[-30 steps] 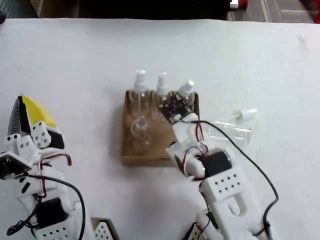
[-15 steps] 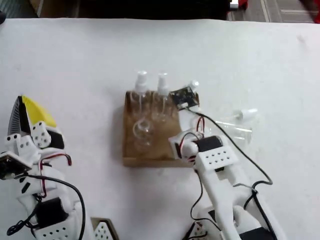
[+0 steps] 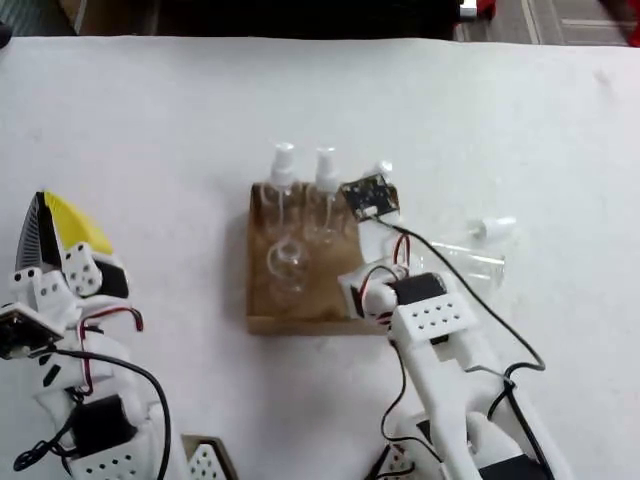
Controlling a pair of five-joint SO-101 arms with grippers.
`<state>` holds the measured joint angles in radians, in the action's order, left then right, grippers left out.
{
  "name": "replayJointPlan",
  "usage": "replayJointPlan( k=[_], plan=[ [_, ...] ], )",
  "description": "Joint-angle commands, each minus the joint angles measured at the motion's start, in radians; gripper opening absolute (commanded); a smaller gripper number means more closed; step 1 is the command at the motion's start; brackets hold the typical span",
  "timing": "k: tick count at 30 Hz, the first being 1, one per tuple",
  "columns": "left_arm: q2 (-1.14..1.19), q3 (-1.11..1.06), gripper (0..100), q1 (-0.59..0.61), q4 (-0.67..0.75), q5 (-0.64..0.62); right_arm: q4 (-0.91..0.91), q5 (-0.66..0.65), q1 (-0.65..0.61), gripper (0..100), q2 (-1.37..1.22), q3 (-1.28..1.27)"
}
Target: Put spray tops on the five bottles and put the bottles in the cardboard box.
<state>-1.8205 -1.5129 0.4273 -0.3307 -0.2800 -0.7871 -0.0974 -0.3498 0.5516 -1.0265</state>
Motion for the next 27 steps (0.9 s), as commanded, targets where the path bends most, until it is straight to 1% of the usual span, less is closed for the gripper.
replayJointPlan(
  k=[1,6,12,18,20,22,27],
  plan=[
    [-0.012,0.008,2,0.007,0.020,-0.009,0.012,0.008,0.016,18.3,0.002,0.003],
    [-0.012,0.008,2,0.007,0.020,-0.009,0.028,0.008,-0.007,18.3,0.001,-0.003],
    [-0.012,0.008,2,0.007,0.020,-0.009,0.019,-0.002,-0.128,18.1,0.012,-0.003],
    [-0.012,0.008,2,0.007,0.020,-0.009,0.013,-0.002,-0.134,18.0,0.070,-0.003],
    [-0.012,0.008,2,0.007,0.020,-0.009,-0.010,-0.002,-0.130,18.0,0.110,-0.003],
    [-0.012,0.008,2,0.007,0.020,-0.009,-0.016,-0.002,-0.096,18.0,0.134,-0.003],
    [-0.012,0.008,2,0.007,0.020,-0.009,-0.047,-0.002,0.045,18.0,0.143,-0.003]
  ],
)
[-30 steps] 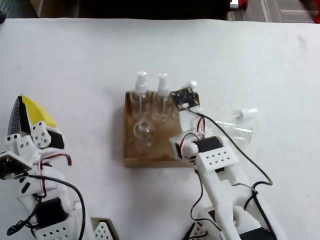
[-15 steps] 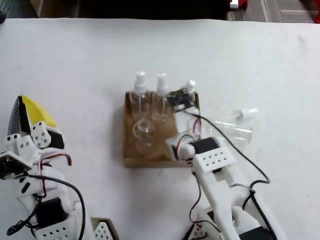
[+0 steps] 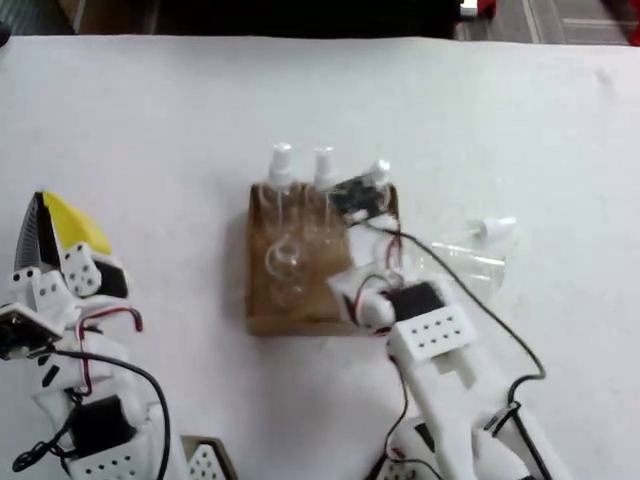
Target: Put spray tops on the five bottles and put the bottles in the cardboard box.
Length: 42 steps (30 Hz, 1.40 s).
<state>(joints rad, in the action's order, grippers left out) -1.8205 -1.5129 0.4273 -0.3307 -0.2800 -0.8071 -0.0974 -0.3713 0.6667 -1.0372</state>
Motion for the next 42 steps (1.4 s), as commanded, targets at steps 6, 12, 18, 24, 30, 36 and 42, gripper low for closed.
replayJointPlan(
  k=[6,12,18,24,30,36,42],
  plan=[
    [-0.012,0.008,2,0.007,0.020,-0.009,-0.041,-0.002,0.088,18.2,0.027,-0.009],
    [-0.012,0.008,2,0.007,0.020,-0.009,-0.015,-0.002,0.041,18.2,0.024,-0.034],
    [-0.012,0.008,2,0.007,0.020,-0.009,0.012,-0.002,0.045,18.2,-0.051,-0.020],
    [-0.012,0.008,2,0.007,0.020,-0.009,0.025,-0.002,0.087,18.1,-0.165,0.029],
    [-0.012,0.008,2,0.007,0.020,-0.009,0.041,-0.002,0.081,18.1,-0.217,0.037],
    [-0.012,0.008,2,0.007,0.020,-0.009,0.050,-0.002,0.056,18.0,-0.236,0.035],
    [-0.012,0.008,2,0.007,0.020,-0.009,0.050,-0.003,0.054,18.0,-0.237,0.034]
  ],
)
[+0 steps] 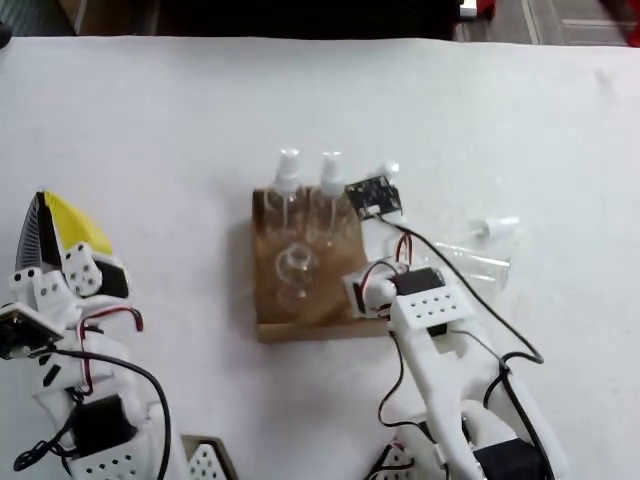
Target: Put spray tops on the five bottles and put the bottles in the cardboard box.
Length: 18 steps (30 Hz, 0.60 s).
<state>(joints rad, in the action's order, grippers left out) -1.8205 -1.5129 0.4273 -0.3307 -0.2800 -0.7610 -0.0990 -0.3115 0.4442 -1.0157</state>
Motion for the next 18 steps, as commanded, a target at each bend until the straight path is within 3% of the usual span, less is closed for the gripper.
replayJointPlan(
  k=[1,9,18],
  plan=[
    [-0.012,0.008,2,0.007,0.020,-0.009,0.012,-0.002,-0.005,18.0,-0.015,0.011],
    [-0.012,0.008,2,0.007,0.020,-0.009,0.016,-0.054,-0.002,11.2,-0.113,0.052],
    [-0.012,0.008,2,0.007,0.020,-0.009,0.016,-0.055,-0.002,14.2,-0.125,0.058]
  ],
)
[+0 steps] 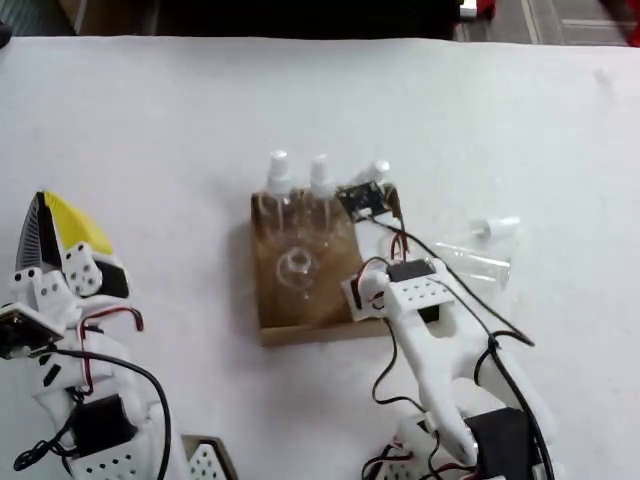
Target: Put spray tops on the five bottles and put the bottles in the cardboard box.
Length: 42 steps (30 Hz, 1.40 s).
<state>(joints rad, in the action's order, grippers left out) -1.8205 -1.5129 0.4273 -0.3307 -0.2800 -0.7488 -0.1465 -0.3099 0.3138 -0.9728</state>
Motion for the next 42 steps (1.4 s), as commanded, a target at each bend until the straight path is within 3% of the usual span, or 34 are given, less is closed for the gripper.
replayJointPlan(
  k=[1,8,23,31,42],
  plan=[
    [-0.012,0.008,2,0.007,0.020,-0.009,0.004,-0.008,-0.004,13.3,0.005,0.015],
    [-0.012,0.008,2,0.007,0.020,-0.008,0.004,-0.008,-0.001,1.5,0.008,0.015],
    [-0.012,0.008,2,0.005,0.020,-0.006,-0.004,-0.008,0.001,1.7,0.447,-0.157],
    [-0.012,0.008,2,0.007,0.020,-0.006,-0.010,-0.002,0.099,1.7,0.559,-0.183],
    [-0.012,0.008,2,0.007,0.020,-0.005,-0.041,0.000,0.113,1.7,0.762,-0.204]
  ],
)
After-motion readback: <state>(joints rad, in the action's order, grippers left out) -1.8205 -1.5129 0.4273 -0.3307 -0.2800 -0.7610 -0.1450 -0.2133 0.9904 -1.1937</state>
